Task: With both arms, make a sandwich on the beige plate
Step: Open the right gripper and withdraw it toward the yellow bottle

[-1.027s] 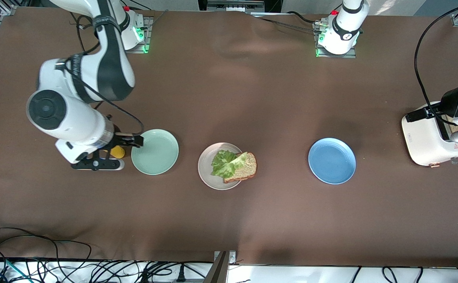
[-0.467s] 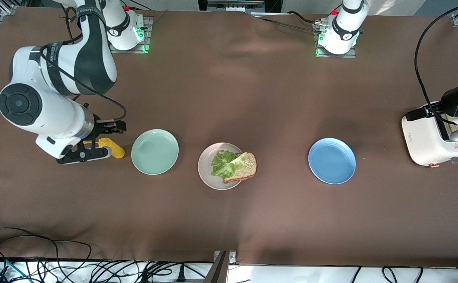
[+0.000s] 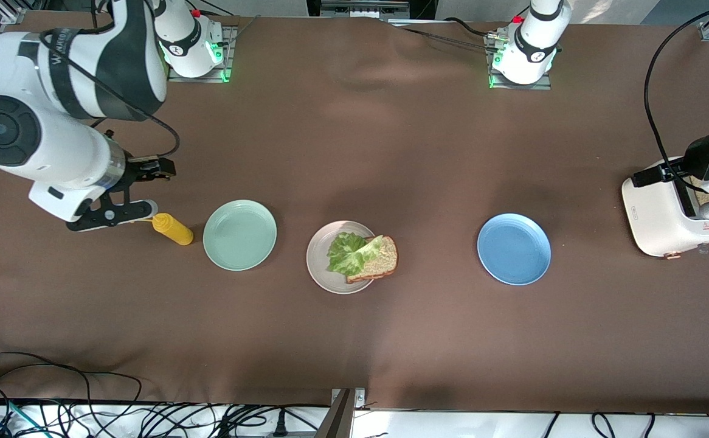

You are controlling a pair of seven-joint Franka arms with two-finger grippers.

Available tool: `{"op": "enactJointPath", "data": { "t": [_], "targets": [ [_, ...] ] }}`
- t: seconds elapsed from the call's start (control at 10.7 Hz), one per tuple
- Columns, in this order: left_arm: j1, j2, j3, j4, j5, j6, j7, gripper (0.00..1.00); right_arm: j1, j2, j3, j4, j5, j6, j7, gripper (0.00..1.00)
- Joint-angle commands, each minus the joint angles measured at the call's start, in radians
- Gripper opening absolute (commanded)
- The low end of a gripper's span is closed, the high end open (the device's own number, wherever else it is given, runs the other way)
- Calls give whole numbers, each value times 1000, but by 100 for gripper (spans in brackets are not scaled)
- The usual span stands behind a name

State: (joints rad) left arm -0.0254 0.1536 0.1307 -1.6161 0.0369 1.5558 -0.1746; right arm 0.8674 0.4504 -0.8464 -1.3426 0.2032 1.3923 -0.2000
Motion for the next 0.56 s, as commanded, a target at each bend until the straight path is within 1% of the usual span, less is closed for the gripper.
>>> {"op": "enactJointPath", "data": {
  "t": [0.0, 0.09, 0.19, 0.28, 0.37, 0.47],
  "targets": [
    [-8, 0, -3, 10, 32, -5, -2, 100, -126, -152, 108, -140, -27, 34, -36, 100],
    [-8, 3, -3, 10, 32, -5, -2, 100, -228, -194, 210, -188, -28, 66, -98, 100],
    [-8, 6, -3, 6, 31, -5, -2, 100, -287, -217, 263, -243, -30, 95, -233, 100],
    [-11, 6, -3, 7, 31, -6, -6, 100, -330, -226, 279, -288, -28, 122, -328, 100],
    [-11, -6, -9, 15, 28, -11, -29, 100, -378, -243, 289, -353, -25, 190, -407, 100],
    [-11, -26, -26, 15, 32, -16, -32, 100, -437, -266, 317, -424, -24, 268, -509, 100]
  ]
}}
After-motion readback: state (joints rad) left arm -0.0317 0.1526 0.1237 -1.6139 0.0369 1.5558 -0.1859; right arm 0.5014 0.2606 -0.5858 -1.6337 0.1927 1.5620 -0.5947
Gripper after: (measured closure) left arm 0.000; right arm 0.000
